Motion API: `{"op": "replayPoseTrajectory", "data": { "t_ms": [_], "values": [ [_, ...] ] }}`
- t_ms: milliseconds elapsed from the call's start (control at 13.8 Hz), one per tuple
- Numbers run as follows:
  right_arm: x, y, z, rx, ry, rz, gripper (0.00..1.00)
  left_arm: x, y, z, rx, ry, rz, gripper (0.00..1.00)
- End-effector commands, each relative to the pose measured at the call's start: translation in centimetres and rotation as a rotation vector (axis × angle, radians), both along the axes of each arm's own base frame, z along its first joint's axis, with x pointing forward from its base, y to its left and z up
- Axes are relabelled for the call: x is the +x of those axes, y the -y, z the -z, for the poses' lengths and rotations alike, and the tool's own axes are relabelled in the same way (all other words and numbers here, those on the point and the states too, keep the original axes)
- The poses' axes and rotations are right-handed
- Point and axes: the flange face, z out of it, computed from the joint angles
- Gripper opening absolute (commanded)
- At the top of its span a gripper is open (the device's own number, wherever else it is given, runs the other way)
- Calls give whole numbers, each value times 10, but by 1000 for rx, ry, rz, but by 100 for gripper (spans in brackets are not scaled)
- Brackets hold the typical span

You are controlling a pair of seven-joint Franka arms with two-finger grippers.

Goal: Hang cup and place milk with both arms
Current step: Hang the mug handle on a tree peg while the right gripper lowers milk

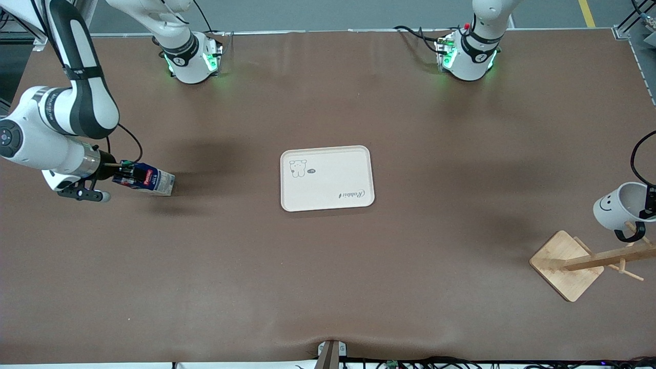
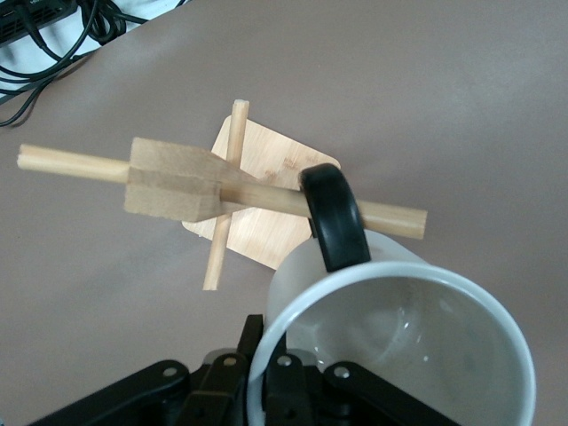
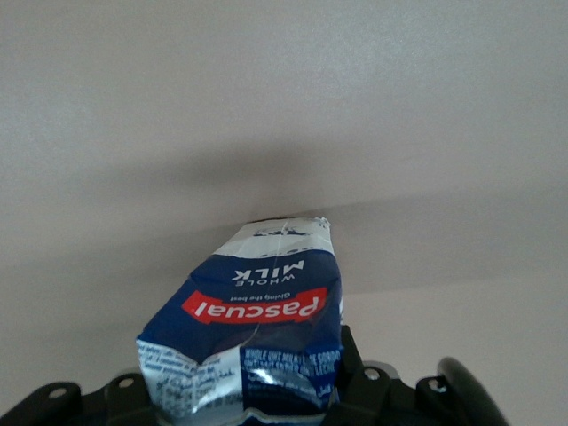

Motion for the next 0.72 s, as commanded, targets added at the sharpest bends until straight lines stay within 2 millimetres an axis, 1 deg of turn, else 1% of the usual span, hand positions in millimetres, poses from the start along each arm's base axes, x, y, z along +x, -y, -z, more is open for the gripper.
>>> {"op": "replayPoseTrajectory", "data": {
  "t_ms": [0, 72, 144, 217, 289, 361, 433, 506, 578, 650],
  "values": [
    [-10, 5, 1, -5, 6, 7, 11, 2, -2, -3, -15, 8, 2, 36],
    [-11, 6, 5, -5, -5, 7, 29, 2, -1, -3, -20, 9, 2, 99],
    [-11, 5, 6, -4, -8, 5, 47, 4, 8, -6, -21, 14, 12, 100],
    [-11, 6, 6, -3, -11, 8, 62, 5, 16, -12, -17, 20, 3, 100],
    [-11, 4, 6, -3, -11, 2, 76, 5, 24, -18, -14, 19, -36, 100],
    [-11, 4, 6, -2, -13, -1, 94, 4, 27, -26, -9, 24, -71, 100],
    [-11, 5, 6, -2, -13, 0, 98, 3, 33, -29, -7, 23, -88, 100],
    [-10, 5, 4, -2, -15, 0, 98, 4, 43, -30, -7, 17, -94, 100],
    [-10, 5, 4, -2, -15, 0, 100, 1, 48, -39, -2, 13, -108, 100],
    [-8, 7, 1, -1, -15, 1, 100, -1, 52, -41, -4, 1, -141, 100]
  ]
}}
